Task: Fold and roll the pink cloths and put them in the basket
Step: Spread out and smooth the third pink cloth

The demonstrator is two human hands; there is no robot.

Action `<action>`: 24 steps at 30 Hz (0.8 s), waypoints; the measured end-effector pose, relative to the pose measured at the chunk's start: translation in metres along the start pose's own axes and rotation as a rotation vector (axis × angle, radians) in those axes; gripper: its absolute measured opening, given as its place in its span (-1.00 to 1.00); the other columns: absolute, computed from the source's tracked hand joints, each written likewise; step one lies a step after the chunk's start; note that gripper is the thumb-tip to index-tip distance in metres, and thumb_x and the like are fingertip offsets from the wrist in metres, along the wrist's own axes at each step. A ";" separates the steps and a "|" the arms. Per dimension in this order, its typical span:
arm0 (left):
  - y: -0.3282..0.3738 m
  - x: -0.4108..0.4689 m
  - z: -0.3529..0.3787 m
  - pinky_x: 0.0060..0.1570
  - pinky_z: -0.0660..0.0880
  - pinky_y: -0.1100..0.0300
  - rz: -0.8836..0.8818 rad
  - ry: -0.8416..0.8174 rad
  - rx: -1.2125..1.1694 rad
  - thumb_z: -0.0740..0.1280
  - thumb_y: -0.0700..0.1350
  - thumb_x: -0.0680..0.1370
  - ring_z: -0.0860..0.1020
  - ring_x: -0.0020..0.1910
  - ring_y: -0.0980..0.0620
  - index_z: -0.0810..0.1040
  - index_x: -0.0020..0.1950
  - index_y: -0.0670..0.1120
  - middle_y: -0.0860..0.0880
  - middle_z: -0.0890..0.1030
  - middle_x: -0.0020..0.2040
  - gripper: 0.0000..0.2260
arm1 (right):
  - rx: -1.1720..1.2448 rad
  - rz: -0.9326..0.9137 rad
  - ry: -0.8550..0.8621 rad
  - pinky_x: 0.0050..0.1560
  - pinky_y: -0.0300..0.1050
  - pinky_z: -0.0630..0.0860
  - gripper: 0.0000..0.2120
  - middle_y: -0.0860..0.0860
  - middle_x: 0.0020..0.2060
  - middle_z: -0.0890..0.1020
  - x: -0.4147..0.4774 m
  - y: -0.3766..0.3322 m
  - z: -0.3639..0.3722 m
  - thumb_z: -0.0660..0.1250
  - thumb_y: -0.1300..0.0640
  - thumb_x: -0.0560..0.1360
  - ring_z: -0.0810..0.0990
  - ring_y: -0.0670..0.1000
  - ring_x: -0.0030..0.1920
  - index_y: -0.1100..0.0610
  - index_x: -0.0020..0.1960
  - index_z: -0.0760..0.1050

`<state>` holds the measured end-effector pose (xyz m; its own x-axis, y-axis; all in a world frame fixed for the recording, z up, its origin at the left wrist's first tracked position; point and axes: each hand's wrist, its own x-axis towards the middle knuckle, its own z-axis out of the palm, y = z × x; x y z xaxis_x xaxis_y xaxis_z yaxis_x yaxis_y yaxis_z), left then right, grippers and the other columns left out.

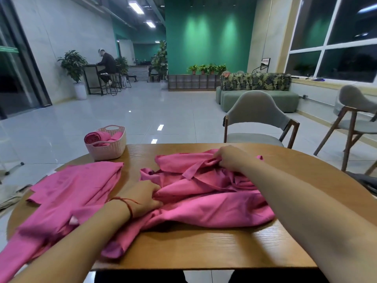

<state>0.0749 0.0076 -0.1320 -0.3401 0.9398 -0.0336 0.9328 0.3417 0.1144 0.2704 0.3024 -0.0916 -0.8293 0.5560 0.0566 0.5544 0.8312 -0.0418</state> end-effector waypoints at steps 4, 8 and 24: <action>-0.009 -0.031 -0.006 -0.11 0.48 0.29 0.059 -0.087 -0.002 0.44 0.19 0.41 0.58 -0.16 0.13 0.55 -0.22 0.16 0.13 0.62 -0.24 -0.85 | 0.117 0.148 0.129 -0.09 -0.08 0.50 -0.71 0.10 -0.10 0.76 -0.006 0.032 -0.019 0.33 0.32 0.46 0.69 0.17 -0.02 0.04 -0.04 0.76; -0.011 -0.056 -0.030 -0.15 0.57 0.28 0.016 -0.406 -0.120 0.49 0.15 0.47 0.65 -0.20 0.10 0.66 -0.10 0.10 0.07 0.67 -0.20 -0.84 | 0.244 0.329 0.348 0.12 0.03 0.58 -0.71 0.17 0.06 0.74 -0.010 0.071 -0.043 0.31 0.31 0.50 0.66 0.27 0.15 0.02 0.01 0.72; 0.077 0.076 -0.052 0.22 0.51 0.02 0.093 -0.028 -0.147 0.28 0.25 0.62 0.57 0.12 -0.02 0.57 0.30 -0.01 0.03 0.62 0.20 -0.58 | 0.396 0.210 -0.009 0.48 0.09 0.40 0.01 0.05 0.57 0.36 -0.041 0.019 -0.023 0.54 -0.52 0.25 0.42 0.16 0.51 -0.34 0.60 0.25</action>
<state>0.1143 0.1052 -0.0742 -0.2481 0.9677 -0.0441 0.9319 0.2509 0.2620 0.3165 0.2955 -0.0716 -0.7034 0.7108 -0.0029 0.6426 0.6341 -0.4302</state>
